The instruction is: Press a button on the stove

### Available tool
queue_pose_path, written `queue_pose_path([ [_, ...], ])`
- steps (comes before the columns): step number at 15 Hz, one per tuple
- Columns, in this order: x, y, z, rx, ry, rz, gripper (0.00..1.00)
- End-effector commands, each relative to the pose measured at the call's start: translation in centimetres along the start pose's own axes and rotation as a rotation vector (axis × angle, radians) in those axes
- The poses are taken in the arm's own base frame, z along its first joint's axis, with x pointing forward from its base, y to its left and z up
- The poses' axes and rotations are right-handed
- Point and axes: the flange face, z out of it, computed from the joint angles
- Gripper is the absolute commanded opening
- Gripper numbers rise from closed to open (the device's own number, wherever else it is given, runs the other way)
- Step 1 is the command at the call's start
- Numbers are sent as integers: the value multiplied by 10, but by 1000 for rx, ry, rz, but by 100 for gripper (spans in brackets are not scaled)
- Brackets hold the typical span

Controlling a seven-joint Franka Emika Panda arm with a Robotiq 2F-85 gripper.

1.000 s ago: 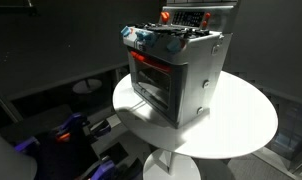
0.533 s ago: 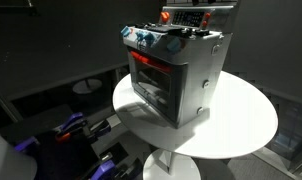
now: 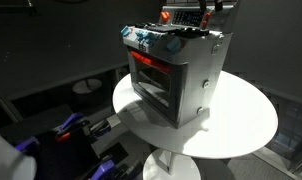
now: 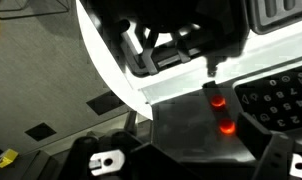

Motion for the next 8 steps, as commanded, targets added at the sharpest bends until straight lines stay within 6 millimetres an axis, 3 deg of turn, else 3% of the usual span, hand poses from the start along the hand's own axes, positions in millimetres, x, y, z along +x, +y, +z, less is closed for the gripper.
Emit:
queue_pose_path([
  [1,11,-1,3,-35,2,32,100],
  [8,17,0,13,-42,-2,43,100],
])
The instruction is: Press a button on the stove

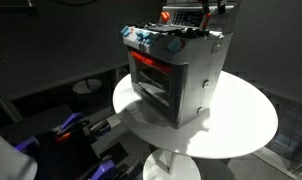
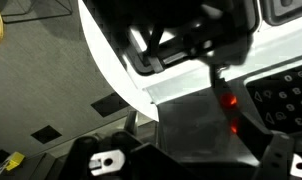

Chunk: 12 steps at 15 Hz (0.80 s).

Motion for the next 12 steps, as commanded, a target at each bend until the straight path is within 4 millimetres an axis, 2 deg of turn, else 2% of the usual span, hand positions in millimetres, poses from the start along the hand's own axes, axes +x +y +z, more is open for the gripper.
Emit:
queue_pose_path([
  [1,11,-2,3,-28,4,21,100],
  [6,17,3,7,-37,5,32,100],
  [12,6,10,-19,-18,-33,14,100],
])
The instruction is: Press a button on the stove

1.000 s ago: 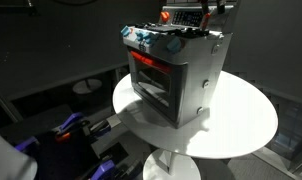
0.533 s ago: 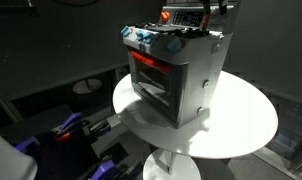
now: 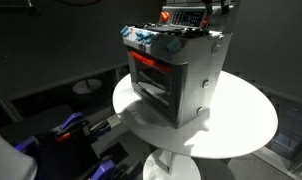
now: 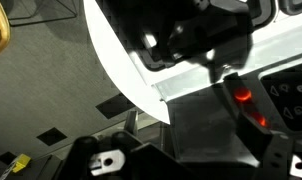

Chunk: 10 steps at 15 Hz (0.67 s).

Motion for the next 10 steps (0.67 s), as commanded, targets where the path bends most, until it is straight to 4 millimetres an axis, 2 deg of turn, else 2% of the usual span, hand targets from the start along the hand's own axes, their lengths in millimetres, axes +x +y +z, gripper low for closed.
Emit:
queue_pose_path([
  [1,-5,4,-27,2,-37,-11,100],
  [10,-50,26,-98,-41,-259,-174,100],
])
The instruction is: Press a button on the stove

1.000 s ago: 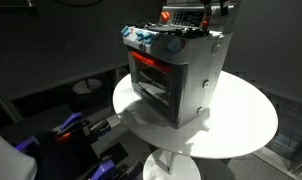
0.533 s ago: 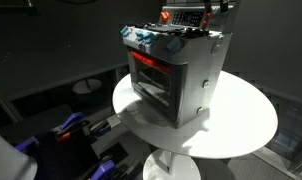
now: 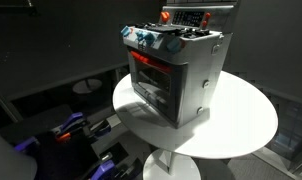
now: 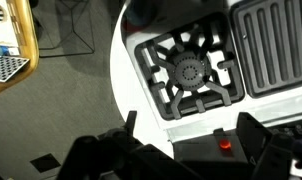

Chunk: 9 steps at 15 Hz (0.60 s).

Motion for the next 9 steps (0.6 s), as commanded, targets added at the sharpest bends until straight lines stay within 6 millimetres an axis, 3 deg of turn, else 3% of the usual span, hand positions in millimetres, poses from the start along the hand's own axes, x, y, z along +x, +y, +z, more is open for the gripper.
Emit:
queue_pose_path([
  [1,-24,13,-30,12,-79,-104,100],
  [9,-70,31,-71,143,-106,-351,100],
])
